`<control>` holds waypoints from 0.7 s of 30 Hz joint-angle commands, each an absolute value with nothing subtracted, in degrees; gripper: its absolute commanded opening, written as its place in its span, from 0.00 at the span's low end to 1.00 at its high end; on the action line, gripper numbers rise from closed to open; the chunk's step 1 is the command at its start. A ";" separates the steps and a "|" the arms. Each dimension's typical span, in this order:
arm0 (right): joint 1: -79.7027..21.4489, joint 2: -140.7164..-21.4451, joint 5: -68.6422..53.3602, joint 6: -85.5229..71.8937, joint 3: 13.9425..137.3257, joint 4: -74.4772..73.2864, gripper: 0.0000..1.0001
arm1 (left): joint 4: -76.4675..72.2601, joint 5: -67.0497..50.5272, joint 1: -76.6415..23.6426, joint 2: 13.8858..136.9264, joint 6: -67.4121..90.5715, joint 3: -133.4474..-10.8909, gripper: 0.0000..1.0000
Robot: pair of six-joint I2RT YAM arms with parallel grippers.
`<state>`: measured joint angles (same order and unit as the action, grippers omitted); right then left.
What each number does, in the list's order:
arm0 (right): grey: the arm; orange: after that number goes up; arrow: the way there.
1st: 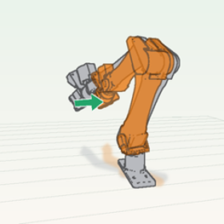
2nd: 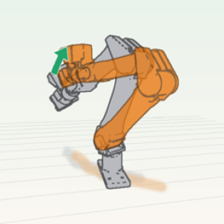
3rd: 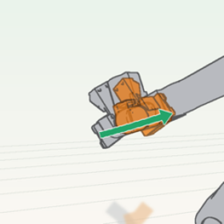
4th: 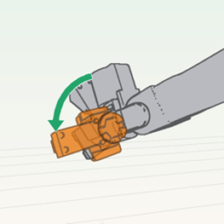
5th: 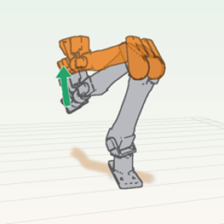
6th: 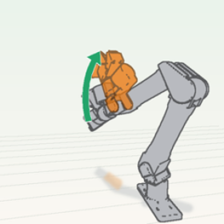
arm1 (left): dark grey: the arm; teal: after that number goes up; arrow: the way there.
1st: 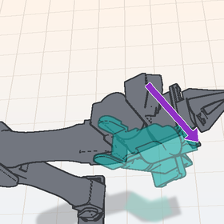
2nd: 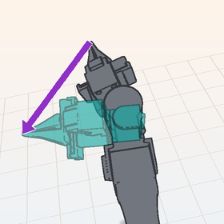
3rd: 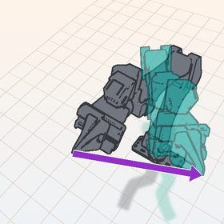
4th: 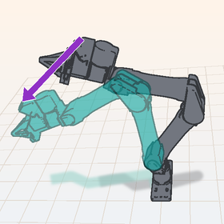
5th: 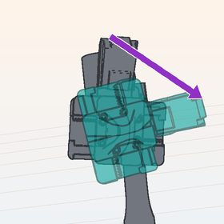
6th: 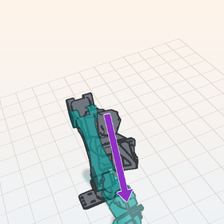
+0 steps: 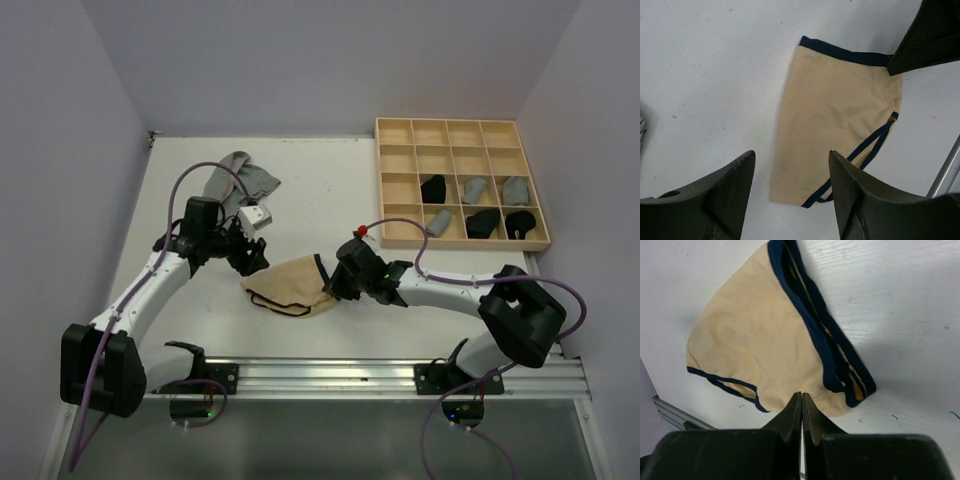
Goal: Roll the underwear
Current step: Fold the underwear
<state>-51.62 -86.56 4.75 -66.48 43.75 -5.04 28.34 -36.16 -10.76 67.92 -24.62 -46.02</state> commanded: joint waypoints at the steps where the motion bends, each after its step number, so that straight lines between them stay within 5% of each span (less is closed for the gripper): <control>1: -49.66 -82.71 4.05 -68.99 40.08 -1.67 0.00 | 21.98 -35.78 -17.91 66.09 -23.74 -42.99 0.64; 13: -55.10 -98.43 0.18 -79.43 35.42 17.29 0.00 | 21.97 -32.00 -21.45 70.14 -24.60 -45.09 0.65; 21: -65.12 -101.88 10.89 -90.61 37.79 28.04 0.00 | 25.74 -31.36 -19.52 72.94 -27.06 -44.55 0.65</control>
<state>-63.09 -101.65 3.57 -85.12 37.39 26.20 24.05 -30.52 -21.02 71.35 -24.27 -43.51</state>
